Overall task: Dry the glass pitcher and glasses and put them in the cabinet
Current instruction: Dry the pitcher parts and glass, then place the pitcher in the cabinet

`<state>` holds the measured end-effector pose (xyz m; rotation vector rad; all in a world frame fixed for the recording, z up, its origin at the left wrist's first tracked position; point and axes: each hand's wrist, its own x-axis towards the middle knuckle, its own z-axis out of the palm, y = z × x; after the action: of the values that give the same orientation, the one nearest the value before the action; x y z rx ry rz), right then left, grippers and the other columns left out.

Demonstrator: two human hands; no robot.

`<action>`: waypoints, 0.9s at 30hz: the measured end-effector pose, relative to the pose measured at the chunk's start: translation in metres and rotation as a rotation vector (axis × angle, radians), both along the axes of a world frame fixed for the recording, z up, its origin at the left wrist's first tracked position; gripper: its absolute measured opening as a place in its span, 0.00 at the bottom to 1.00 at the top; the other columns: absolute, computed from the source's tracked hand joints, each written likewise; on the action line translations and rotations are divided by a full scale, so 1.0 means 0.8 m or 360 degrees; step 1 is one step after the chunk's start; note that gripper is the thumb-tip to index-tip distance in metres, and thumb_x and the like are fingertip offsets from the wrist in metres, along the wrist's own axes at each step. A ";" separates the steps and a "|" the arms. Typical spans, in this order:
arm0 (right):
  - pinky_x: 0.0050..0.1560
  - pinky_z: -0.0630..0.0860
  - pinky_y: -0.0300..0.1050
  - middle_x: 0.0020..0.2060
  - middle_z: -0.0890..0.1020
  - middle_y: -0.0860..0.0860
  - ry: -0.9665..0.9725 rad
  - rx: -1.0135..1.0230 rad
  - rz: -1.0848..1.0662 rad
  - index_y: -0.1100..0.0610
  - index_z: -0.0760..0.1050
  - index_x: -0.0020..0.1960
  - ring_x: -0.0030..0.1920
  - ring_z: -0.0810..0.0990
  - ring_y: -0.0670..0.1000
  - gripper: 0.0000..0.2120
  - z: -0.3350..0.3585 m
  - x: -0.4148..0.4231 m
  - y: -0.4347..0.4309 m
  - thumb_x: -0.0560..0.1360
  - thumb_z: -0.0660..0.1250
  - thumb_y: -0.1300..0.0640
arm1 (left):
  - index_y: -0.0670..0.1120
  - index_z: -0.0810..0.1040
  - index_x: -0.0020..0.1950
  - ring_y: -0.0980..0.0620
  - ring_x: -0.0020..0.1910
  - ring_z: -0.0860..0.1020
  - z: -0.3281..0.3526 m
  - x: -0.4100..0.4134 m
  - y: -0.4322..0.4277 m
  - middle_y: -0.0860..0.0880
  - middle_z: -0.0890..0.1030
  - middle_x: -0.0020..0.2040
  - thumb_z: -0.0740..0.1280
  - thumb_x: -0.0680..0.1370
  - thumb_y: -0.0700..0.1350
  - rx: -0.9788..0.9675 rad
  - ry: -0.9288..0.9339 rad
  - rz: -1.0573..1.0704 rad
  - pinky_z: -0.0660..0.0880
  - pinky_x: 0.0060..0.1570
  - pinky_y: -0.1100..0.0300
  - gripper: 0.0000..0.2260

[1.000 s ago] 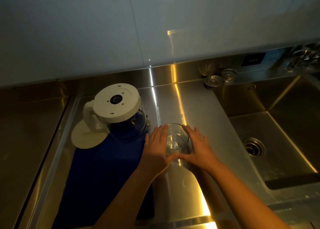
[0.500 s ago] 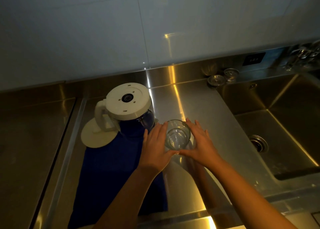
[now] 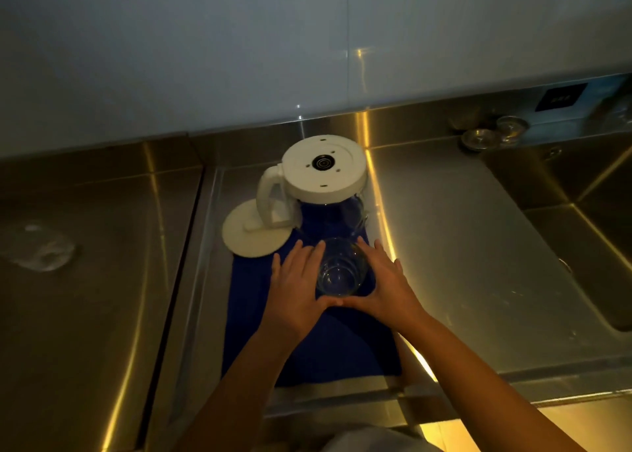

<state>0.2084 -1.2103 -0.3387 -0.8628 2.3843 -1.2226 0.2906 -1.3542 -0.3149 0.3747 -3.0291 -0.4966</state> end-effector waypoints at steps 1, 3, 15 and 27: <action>0.71 0.41 0.58 0.72 0.56 0.40 0.0019 0.0015 0.0008 0.40 0.52 0.71 0.72 0.45 0.45 0.48 -0.005 0.003 -0.005 0.57 0.70 0.33 | 0.50 0.46 0.75 0.53 0.75 0.45 -0.001 0.005 -0.005 0.52 0.54 0.75 0.66 0.72 0.60 -0.0002 -0.0022 0.0012 0.36 0.70 0.52 0.41; 0.71 0.42 0.59 0.74 0.56 0.43 0.0038 0.0053 0.0027 0.40 0.52 0.71 0.73 0.45 0.46 0.48 -0.014 0.008 -0.012 0.57 0.70 0.32 | 0.49 0.45 0.76 0.53 0.75 0.45 -0.004 0.013 -0.013 0.52 0.53 0.75 0.65 0.72 0.60 0.0003 -0.0079 0.0025 0.36 0.70 0.52 0.41; 0.72 0.48 0.60 0.70 0.59 0.39 -0.0055 -0.0026 0.0091 0.41 0.46 0.71 0.73 0.56 0.46 0.49 -0.043 0.014 -0.025 0.60 0.71 0.32 | 0.49 0.40 0.75 0.50 0.74 0.39 -0.002 0.010 -0.017 0.49 0.43 0.77 0.65 0.72 0.61 -0.0030 -0.0180 -0.0107 0.37 0.70 0.49 0.44; 0.70 0.56 0.57 0.63 0.65 0.32 0.0118 -0.0132 0.0101 0.35 0.52 0.68 0.64 0.65 0.37 0.41 -0.030 0.017 -0.022 0.65 0.74 0.46 | 0.54 0.48 0.75 0.52 0.74 0.45 -0.002 -0.011 -0.006 0.51 0.48 0.76 0.69 0.73 0.53 0.0393 -0.0005 -0.0234 0.48 0.72 0.52 0.39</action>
<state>0.2224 -1.2281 -0.3628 -1.0182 2.3585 -1.2938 0.2820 -1.3588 -0.3165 0.1625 -3.0182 -0.8853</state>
